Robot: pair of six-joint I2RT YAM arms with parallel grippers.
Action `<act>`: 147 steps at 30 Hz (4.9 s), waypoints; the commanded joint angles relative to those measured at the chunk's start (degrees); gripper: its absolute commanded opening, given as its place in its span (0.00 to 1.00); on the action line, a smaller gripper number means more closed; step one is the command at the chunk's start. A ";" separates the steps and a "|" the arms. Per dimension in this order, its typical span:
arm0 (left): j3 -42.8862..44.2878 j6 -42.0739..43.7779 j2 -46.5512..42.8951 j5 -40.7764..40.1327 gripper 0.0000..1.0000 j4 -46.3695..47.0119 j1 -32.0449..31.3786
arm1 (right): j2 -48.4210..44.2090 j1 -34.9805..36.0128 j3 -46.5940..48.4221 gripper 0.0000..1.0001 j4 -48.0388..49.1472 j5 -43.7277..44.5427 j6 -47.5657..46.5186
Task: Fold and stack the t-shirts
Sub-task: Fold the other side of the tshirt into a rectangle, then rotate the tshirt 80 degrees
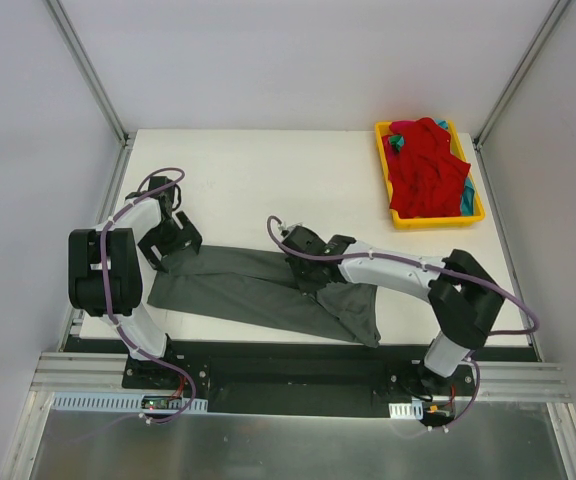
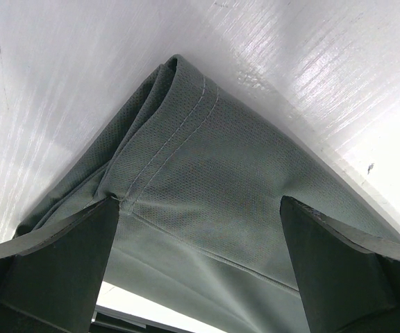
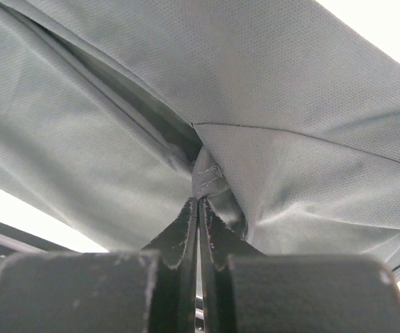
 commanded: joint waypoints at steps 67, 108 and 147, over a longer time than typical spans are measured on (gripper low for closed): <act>1.72 -0.67 0.83 -3.55 0.99 -2.19 0.93 | -14.60 2.47 -16.02 0.82 4.28 3.78 -7.72; 3.39 -3.12 -2.41 -6.44 0.99 -4.37 1.10 | -27.06 1.85 -16.02 0.42 -7.68 14.51 4.23; -20.76 -14.29 -14.97 8.39 0.99 -6.04 -21.91 | 39.52 -36.91 53.62 0.96 -14.33 -25.38 -6.84</act>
